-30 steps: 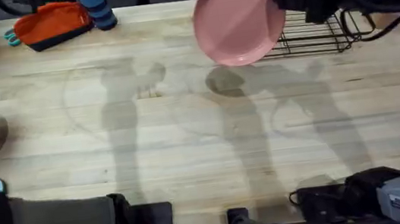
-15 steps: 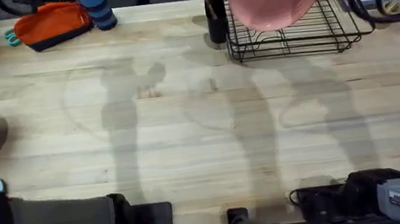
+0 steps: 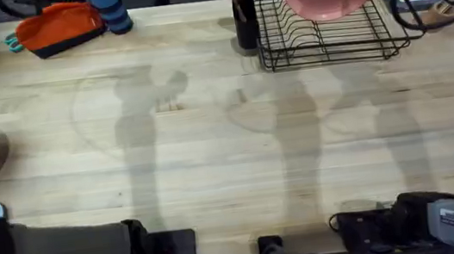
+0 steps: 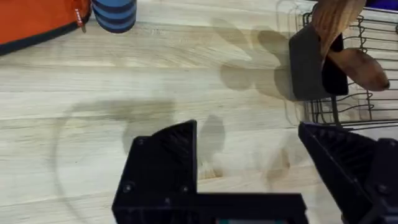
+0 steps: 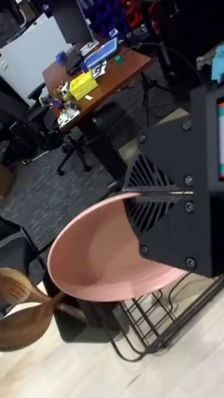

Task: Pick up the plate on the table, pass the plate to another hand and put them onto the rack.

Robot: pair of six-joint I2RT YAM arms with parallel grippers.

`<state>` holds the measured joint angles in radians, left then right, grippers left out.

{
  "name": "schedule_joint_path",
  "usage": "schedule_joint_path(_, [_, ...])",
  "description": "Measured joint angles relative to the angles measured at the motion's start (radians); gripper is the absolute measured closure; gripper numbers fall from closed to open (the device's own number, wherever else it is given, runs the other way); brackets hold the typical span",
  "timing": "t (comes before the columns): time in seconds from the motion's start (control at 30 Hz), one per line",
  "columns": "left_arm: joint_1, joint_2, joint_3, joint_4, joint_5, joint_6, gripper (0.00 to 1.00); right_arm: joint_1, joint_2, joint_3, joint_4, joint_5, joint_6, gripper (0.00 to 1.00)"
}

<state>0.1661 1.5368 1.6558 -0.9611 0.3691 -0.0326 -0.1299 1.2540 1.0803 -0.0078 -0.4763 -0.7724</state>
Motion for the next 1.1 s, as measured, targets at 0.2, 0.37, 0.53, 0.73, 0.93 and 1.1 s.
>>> schedule_joint_path(0.2, [0.0, 0.0, 0.0, 0.0, 0.0, 0.0, 0.006, 0.0, 0.079, 0.08, 0.002, -0.003, -0.049, 0.972])
schedule_joint_path(0.37, [0.0, 0.0, 0.0, 0.0, 0.0, 0.0, 0.006, 0.0, 0.29, 0.242, 0.002, -0.044, -0.205, 0.972])
schedule_joint_path(0.53, [0.0, 0.0, 0.0, 0.0, 0.0, 0.0, 0.006, -0.001, 0.347, 0.268, 0.002, -0.044, -0.259, 0.971])
schedule_joint_path(0.73, [0.0, 0.0, 0.0, 0.0, 0.0, 0.0, 0.006, -0.006, 0.392, 0.269, -0.002, -0.045, -0.352, 0.971])
schedule_joint_path(0.93, [0.0, 0.0, 0.0, 0.0, 0.0, 0.0, 0.006, -0.007, 0.4, 0.27, -0.006, -0.045, -0.448, 0.971])
schedule_joint_path(1.1, [0.0, 0.0, 0.0, 0.0, 0.0, 0.0, 0.006, -0.007, 0.4, 0.27, -0.006, -0.045, -0.489, 0.971])
